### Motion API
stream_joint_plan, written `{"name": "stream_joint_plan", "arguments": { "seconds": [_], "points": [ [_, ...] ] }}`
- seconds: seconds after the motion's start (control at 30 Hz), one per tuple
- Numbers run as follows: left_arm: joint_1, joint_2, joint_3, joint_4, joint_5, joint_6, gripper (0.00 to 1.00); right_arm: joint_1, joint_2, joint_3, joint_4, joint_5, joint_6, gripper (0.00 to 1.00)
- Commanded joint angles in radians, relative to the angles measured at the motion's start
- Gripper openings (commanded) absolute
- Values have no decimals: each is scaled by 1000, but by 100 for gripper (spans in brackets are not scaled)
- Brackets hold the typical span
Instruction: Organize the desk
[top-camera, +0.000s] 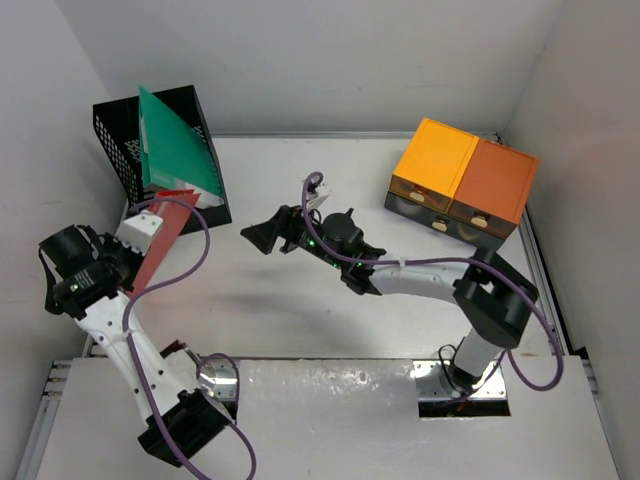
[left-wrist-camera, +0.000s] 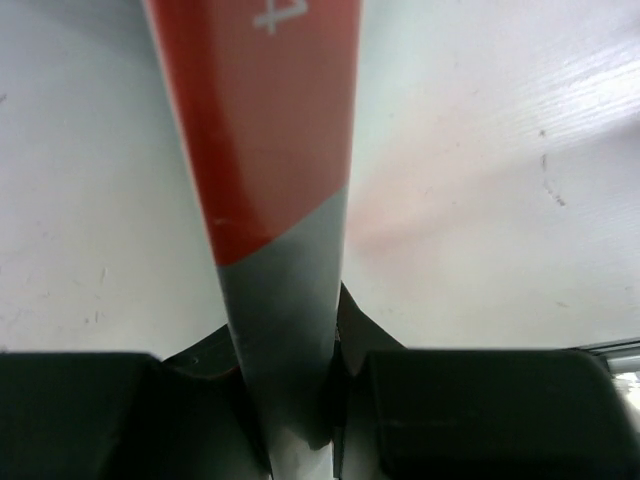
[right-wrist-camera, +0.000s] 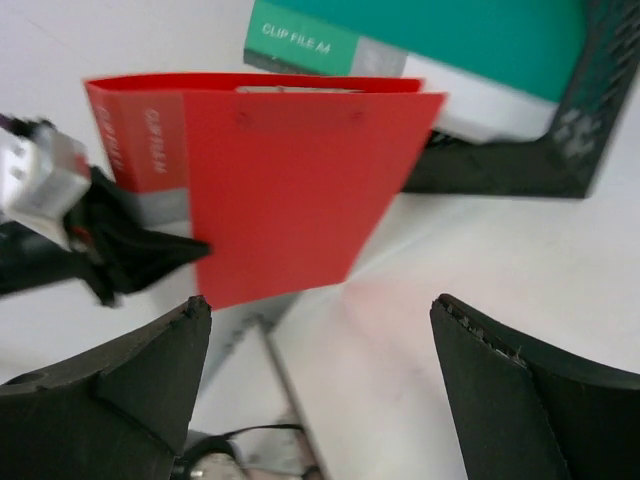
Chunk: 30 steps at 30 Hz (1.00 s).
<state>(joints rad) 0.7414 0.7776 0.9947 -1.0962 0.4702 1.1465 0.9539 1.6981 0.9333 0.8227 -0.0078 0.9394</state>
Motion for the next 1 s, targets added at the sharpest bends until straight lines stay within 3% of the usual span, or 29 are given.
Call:
{"name": "stream_joint_plan", "arguments": {
  "seconds": [0.0, 0.23, 0.43, 0.67, 0.8, 0.97],
  "points": [
    [6, -11, 109, -8, 16, -129, 0, 0, -81, -24, -80, 119, -261, 88],
    [6, 21, 266, -94, -79, -281, 0, -1, -133, -151, -5, 190, -338, 90],
    [6, 150, 593, -223, -18, -372, 0, -26, -161, -221, 44, 180, -340, 92],
    [6, 261, 1005, -203, -7, -602, 0, -90, -216, -365, 125, 137, -274, 93],
    [6, 296, 1111, -12, -115, -798, 0, -104, -235, -412, 159, 102, -255, 93],
    [4, 226, 891, 431, -215, -1005, 0, -104, -250, -413, 141, 80, -248, 93]
  ]
}}
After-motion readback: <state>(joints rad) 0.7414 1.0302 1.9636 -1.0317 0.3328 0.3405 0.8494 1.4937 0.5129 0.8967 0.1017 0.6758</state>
